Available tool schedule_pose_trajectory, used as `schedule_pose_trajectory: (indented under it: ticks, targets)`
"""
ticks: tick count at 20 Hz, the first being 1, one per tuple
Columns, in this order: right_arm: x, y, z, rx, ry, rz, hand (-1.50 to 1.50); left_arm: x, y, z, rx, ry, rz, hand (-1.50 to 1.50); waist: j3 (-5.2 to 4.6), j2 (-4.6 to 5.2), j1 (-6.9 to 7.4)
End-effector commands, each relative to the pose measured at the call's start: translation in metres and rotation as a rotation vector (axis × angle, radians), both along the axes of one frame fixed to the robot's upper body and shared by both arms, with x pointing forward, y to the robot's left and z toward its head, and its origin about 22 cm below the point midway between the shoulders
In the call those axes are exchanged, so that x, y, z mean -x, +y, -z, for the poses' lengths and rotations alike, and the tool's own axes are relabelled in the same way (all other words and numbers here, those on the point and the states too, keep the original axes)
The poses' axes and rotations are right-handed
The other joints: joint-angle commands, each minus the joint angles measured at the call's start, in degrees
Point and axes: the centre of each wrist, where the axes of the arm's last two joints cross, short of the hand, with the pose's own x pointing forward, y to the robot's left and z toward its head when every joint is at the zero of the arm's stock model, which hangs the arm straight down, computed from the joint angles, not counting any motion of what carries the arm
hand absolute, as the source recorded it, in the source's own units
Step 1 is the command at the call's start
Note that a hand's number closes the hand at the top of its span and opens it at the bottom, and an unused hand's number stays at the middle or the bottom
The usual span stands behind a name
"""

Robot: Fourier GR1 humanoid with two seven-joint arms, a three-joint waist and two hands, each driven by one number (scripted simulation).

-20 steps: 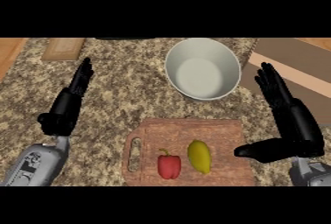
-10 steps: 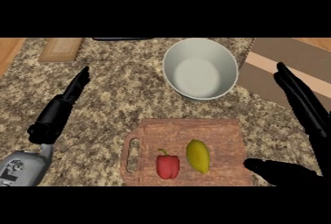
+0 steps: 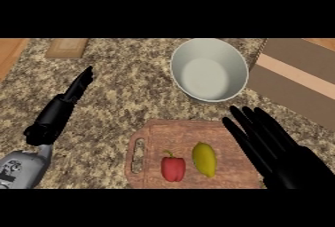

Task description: Pick the bell pepper from the cutting board and place it in the cardboard box

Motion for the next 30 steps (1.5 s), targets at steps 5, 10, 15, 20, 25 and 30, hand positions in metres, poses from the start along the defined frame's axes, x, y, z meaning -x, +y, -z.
schedule_pose_trajectory:
  ticks: [5, 10, 15, 20, 25, 30]
  targets:
    - [0.029, 0.055, 0.011, 0.334, 0.101, 0.060, -1.50, -0.001, -0.006, 0.005, 0.000, 0.003, 0.032, 0.00, -0.01, 0.11, 1.15]
    - [0.022, 0.098, 0.029, 0.437, 0.119, 0.116, -1.50, -0.004, -0.005, 0.000, 0.017, 0.022, 0.032, 0.00, 0.00, 0.05, 1.39]
    - [0.029, 0.128, 0.050, 0.476, 0.184, 0.167, -1.50, -0.008, -0.002, -0.009, 0.000, 0.006, 0.002, 0.00, 0.19, -0.03, 0.17]
    - [0.022, 0.175, 0.061, 0.477, 0.232, 0.208, -1.50, -0.005, -0.003, -0.009, 0.010, -0.002, 0.019, 0.00, 0.29, 0.25, 0.92]
    - [0.017, 0.186, 0.075, 0.551, 0.210, 0.251, -1.50, 0.002, -0.007, 0.005, 0.011, 0.000, 0.034, 0.00, 0.32, 0.33, 1.11]
    - [0.026, 0.188, 0.087, 0.554, 0.190, 0.291, -1.50, -0.005, -0.007, -0.003, 0.002, 0.007, 0.014, 0.00, 0.41, 0.40, 0.79]
